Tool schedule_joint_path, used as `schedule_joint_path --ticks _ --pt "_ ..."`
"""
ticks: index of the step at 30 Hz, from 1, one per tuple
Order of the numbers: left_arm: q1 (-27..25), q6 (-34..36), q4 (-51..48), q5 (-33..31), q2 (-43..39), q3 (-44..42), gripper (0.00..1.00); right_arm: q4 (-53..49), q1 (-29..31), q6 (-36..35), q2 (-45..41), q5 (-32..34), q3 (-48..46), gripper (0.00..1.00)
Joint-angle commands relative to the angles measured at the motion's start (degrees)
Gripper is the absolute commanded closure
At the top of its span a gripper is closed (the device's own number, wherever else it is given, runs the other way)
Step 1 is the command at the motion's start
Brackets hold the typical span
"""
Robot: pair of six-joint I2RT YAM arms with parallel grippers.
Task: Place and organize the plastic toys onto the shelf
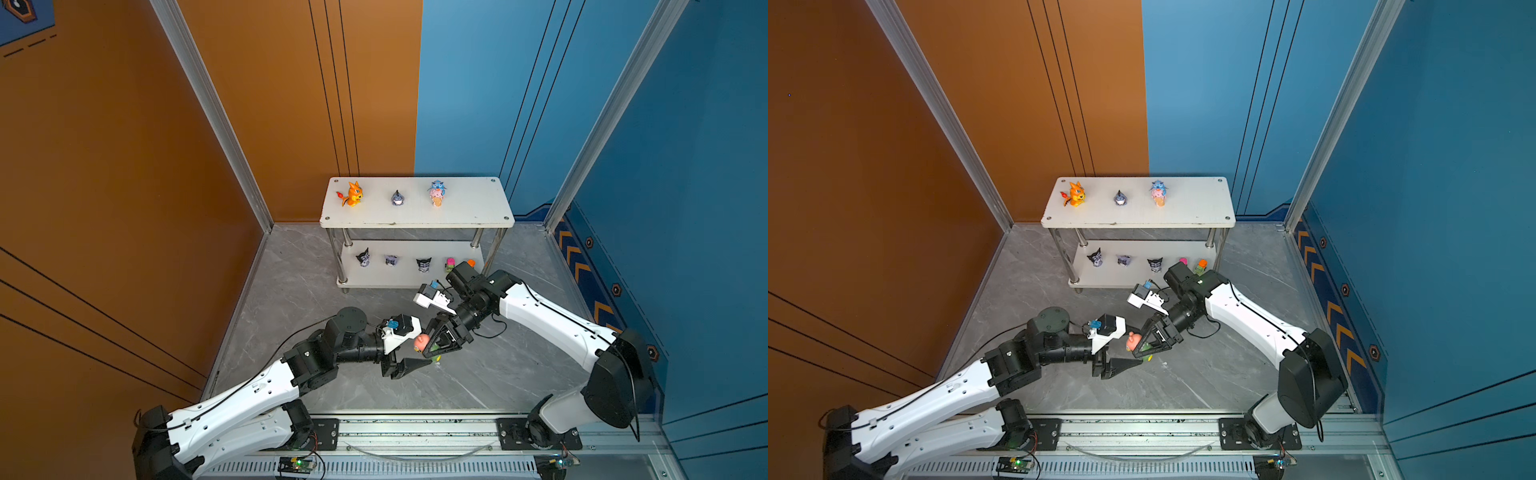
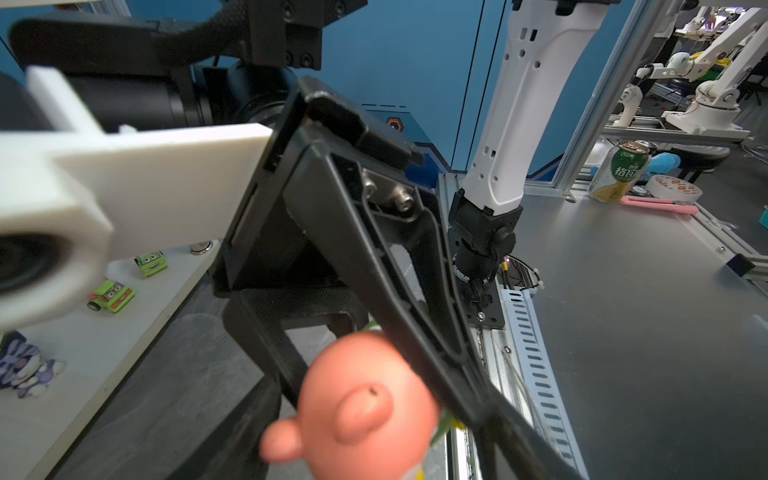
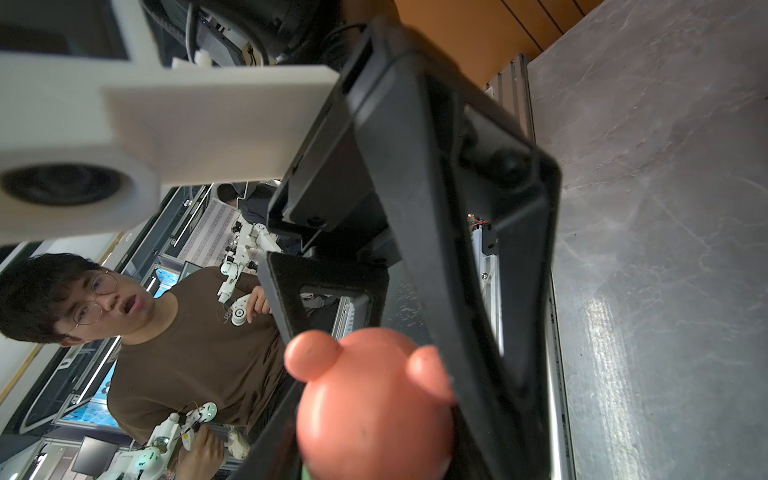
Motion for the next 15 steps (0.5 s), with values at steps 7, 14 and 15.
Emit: schedule_joint_path --ticks 7,14,15 --pt "-2.91 2.95 -1.92 -8.08 1.75 2.55 0.29 0.08 0.65 -0.65 0.71 -0.82 2.16 0.72" --pt "-2.99 3.26 -1.98 -8.87 1.61 3.41 0.50 0.08 0.79 -1.10 0.76 -0.72 1.53 0.72" --pt "-3.08 3.29 -2.08 -8.76 1.90 3.62 0.54 0.13 0.71 -1.09 0.80 -0.78 1.57 0.72"
